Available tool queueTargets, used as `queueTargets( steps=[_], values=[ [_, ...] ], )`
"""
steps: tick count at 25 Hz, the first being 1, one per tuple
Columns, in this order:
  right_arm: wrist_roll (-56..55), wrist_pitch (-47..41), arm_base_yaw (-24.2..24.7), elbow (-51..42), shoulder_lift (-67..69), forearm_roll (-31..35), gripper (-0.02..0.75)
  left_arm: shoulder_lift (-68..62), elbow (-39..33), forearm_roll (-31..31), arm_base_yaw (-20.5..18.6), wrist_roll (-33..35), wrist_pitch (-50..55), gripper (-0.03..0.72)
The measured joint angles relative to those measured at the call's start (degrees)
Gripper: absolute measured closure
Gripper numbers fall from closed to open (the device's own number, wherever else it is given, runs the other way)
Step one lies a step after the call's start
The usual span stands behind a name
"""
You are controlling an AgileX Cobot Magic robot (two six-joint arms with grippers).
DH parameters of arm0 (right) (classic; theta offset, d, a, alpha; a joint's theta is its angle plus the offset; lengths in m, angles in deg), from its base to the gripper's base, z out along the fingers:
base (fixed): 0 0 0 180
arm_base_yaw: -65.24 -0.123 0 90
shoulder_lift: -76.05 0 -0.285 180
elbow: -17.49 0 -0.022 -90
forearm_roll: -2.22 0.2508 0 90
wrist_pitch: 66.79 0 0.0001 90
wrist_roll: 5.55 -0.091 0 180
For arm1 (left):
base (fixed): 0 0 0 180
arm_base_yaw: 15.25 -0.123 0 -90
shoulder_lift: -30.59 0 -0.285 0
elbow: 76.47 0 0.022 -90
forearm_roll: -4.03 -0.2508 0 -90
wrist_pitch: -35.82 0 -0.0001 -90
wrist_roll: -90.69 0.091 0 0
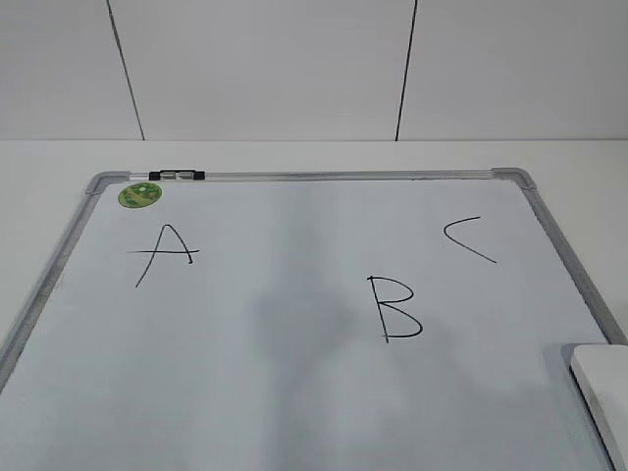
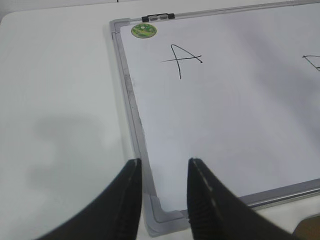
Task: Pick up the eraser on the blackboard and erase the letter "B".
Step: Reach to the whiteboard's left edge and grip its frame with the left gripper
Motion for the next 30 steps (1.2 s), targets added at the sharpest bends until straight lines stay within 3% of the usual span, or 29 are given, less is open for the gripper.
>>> queueTargets(
  steps=[6, 16, 30],
  values=[
    [-3.3, -0.4, 0.0, 1.9, 9.2, -1.6, 0.166, -6.3, 4.5, 0.1, 0.0, -1.6, 0.9, 0.453],
    [-5.3, -0.2, 0.0, 2.0, 23.5, -1.9, 0.166, -35.7, 18.0, 1.3, 0.0, -3.5, 8.1, 0.45],
    [-5.3, -0.6, 0.0, 2.0, 26.7, -0.2, 0.166, -74.6, 28.9, -4.5, 0.0, -3.6, 3.6, 0.449]
  ],
)
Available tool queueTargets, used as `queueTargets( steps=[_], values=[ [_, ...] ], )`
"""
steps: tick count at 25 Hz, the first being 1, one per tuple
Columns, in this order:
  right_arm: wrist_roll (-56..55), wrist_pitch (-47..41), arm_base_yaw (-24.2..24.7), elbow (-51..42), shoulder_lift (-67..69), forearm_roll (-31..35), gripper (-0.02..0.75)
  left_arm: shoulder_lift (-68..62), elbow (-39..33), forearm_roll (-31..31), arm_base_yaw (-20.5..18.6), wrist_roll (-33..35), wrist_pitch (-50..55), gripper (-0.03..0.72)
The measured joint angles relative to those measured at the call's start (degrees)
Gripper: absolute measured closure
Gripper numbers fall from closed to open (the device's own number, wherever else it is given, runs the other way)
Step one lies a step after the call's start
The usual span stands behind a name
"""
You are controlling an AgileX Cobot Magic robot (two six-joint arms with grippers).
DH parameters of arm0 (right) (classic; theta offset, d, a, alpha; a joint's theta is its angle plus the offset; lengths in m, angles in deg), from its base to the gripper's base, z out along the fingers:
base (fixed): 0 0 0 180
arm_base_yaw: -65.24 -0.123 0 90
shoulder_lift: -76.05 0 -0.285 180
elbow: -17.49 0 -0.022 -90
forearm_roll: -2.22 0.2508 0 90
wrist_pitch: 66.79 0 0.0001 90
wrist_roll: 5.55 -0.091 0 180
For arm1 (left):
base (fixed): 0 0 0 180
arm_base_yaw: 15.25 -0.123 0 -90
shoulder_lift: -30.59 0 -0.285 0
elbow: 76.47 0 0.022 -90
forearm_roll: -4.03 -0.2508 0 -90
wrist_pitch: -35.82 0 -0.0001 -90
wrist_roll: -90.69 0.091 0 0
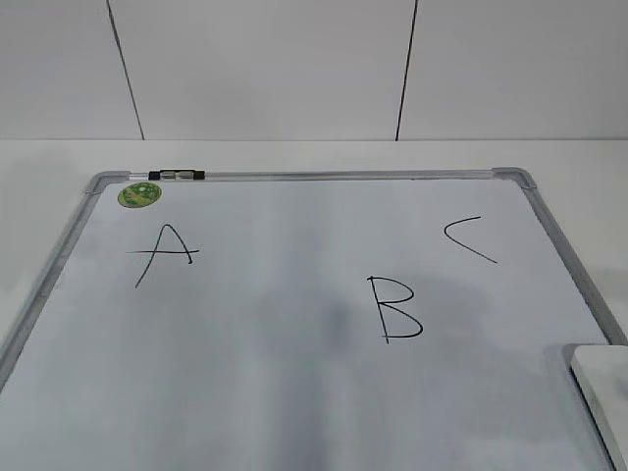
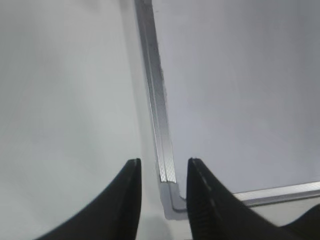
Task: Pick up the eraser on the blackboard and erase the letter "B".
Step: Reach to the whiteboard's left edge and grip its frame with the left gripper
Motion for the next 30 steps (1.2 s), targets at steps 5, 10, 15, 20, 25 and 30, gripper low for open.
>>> queueTargets(
  steps=[5, 10, 15, 20, 25, 30],
  values=[
    [-0.1, -1.3, 0.0, 0.0, 0.0, 0.1, 0.166, -11.3, 6.2, -0.4, 0.0, 0.0, -2.7, 0.45],
    [-0.1, -1.7, 0.0, 0.0, 0.0, 0.2, 0.166, -19.7, 11.7, -0.5, 0.0, 0.0, -4.3, 0.449],
    [-0.1, -1.7, 0.0, 0.0, 0.0, 0.2, 0.166, -25.4, 14.9, -1.0, 0.0, 0.0, -6.5, 0.45],
    [-0.2, -1.8, 0.0, 0.0, 0.0, 0.2, 0.166, -29.6, 15.2, -1.7, 0.0, 0.0, -9.7, 0.45],
    [-0.2, -1.8, 0.0, 0.0, 0.0, 0.3, 0.166, -32.8, 15.3, -2.4, 0.0, 0.0, -10.8, 0.45],
    [-0.2, -1.8, 0.0, 0.0, 0.0, 0.3, 0.166, -34.9, 15.3, -2.6, 0.0, 0.0, -11.3, 0.45]
  ],
)
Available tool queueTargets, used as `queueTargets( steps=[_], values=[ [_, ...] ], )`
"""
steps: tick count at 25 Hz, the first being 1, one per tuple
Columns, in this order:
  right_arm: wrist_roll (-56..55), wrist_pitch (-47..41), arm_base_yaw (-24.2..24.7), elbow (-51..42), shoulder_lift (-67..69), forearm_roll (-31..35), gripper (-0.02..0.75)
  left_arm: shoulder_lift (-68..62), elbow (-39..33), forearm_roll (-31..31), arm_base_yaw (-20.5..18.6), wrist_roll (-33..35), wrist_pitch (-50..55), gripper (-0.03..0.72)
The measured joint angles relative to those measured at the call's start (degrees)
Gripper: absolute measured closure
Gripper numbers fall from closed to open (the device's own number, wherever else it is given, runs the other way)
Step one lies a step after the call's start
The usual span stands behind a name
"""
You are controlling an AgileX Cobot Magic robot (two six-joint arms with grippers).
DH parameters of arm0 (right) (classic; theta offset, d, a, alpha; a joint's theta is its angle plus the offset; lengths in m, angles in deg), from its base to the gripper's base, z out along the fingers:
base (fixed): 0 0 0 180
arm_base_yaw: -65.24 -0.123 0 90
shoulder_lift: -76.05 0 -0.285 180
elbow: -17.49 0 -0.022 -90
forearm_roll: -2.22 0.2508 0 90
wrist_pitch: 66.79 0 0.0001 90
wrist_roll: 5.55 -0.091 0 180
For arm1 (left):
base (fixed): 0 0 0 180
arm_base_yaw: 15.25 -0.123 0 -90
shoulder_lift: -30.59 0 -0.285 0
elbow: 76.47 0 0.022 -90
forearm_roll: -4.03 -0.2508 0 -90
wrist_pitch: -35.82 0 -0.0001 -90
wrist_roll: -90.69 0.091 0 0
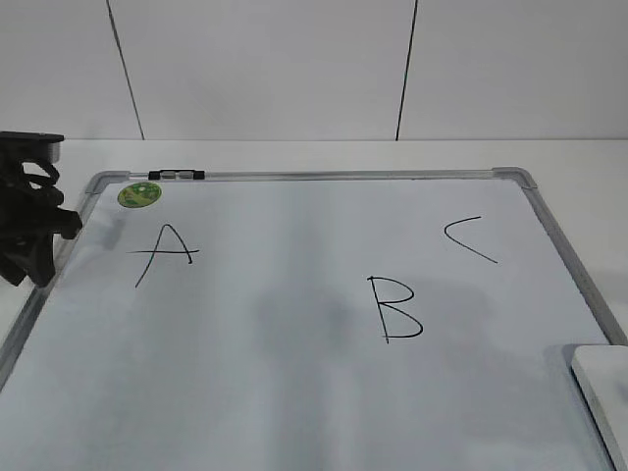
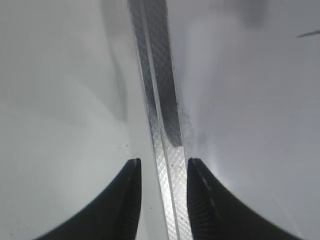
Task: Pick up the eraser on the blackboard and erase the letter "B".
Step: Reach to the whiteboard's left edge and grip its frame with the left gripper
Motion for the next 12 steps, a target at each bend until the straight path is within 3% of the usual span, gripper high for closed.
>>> queueTargets(
  steps=[12],
  values=[
    [0.0, 0.0, 0.0, 0.0, 0.0, 1.8, 0.166, -2.9, 0.2, 0.5, -2.5, 0.0, -1.0, 0.452]
  ],
)
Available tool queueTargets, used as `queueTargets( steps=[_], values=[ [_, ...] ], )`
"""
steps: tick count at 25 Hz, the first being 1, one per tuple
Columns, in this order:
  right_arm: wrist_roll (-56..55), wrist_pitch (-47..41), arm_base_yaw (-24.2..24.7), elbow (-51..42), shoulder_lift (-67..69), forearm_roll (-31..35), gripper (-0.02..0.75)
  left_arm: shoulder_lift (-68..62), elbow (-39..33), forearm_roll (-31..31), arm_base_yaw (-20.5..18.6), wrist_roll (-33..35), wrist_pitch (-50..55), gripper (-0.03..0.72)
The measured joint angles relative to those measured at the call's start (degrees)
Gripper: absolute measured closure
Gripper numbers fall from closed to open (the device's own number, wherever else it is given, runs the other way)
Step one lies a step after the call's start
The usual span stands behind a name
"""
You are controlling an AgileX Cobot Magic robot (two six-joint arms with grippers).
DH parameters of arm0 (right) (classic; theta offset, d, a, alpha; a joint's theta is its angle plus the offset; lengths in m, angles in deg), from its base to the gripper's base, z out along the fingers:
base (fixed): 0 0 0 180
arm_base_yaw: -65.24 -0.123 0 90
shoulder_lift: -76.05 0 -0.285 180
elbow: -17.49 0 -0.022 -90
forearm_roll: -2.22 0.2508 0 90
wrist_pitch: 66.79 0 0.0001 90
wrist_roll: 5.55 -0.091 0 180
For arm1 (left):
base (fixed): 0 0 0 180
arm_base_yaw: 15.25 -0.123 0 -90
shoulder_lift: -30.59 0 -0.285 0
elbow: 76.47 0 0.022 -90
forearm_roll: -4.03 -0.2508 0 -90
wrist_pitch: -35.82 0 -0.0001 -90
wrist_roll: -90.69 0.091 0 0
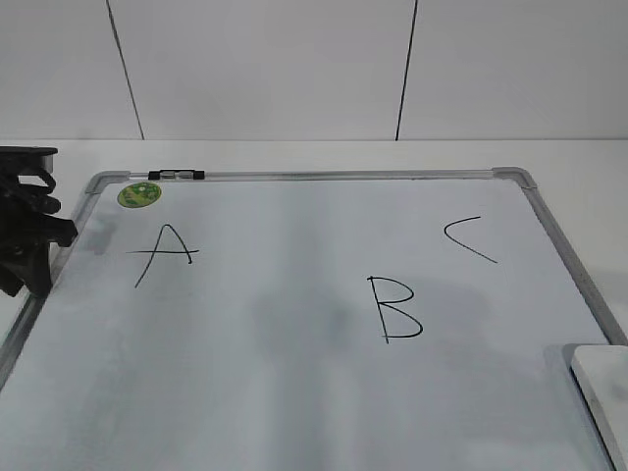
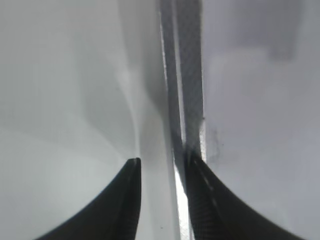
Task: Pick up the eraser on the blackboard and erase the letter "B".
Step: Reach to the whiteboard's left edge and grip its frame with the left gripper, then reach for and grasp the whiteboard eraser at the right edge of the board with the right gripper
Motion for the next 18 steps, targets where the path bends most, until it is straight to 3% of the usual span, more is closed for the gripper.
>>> queueTargets(
  steps=[18],
  values=[
    [-0.1, -0.1, 0.0, 0.0, 0.0, 0.1, 0.166, -0.6, 0.3, 2.3, -0.3, 2.3, 0.3, 0.47]
  ],
)
